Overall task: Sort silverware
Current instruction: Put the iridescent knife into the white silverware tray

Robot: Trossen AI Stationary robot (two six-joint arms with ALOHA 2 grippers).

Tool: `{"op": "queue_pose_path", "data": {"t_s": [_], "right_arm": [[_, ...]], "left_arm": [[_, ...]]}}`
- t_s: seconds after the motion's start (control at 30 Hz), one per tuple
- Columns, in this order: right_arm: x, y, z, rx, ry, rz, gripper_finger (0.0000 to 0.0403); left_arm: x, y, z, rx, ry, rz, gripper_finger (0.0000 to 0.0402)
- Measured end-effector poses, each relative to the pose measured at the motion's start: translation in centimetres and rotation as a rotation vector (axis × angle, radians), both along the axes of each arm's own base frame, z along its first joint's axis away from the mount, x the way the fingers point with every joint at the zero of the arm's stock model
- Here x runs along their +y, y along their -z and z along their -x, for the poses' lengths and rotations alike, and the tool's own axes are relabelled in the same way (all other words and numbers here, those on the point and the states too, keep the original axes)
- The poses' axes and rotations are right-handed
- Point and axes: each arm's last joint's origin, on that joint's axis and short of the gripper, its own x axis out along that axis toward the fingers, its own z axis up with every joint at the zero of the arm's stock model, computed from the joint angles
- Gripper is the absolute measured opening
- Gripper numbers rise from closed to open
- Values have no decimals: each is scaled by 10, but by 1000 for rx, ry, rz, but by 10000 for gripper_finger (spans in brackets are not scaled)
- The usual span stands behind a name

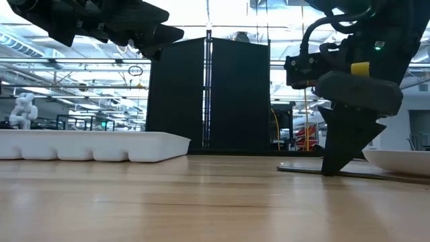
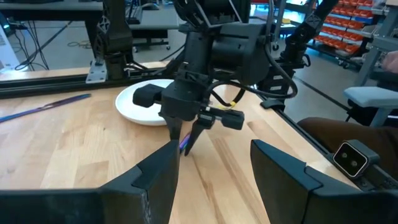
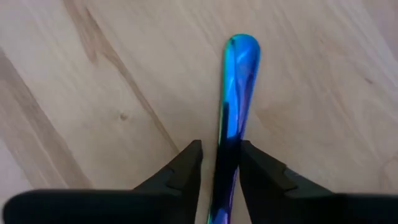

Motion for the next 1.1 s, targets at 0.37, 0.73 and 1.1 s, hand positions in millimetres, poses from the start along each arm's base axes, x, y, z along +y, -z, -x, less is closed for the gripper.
{"op": "queue_pose_path", "data": {"t_s": [0.37, 0.73, 1.1], "right_arm": [[3, 1, -6, -43, -87, -24, 20], [0, -2, -39, -265, -234, -95, 19], [-27, 17, -76, -386, -530, 26, 19]], "left_arm": [[0, 0, 0, 0, 0, 0, 198], [0, 1, 0, 15, -1, 15, 198], [-2, 27, 11, 387, -55, 176, 198]]}}
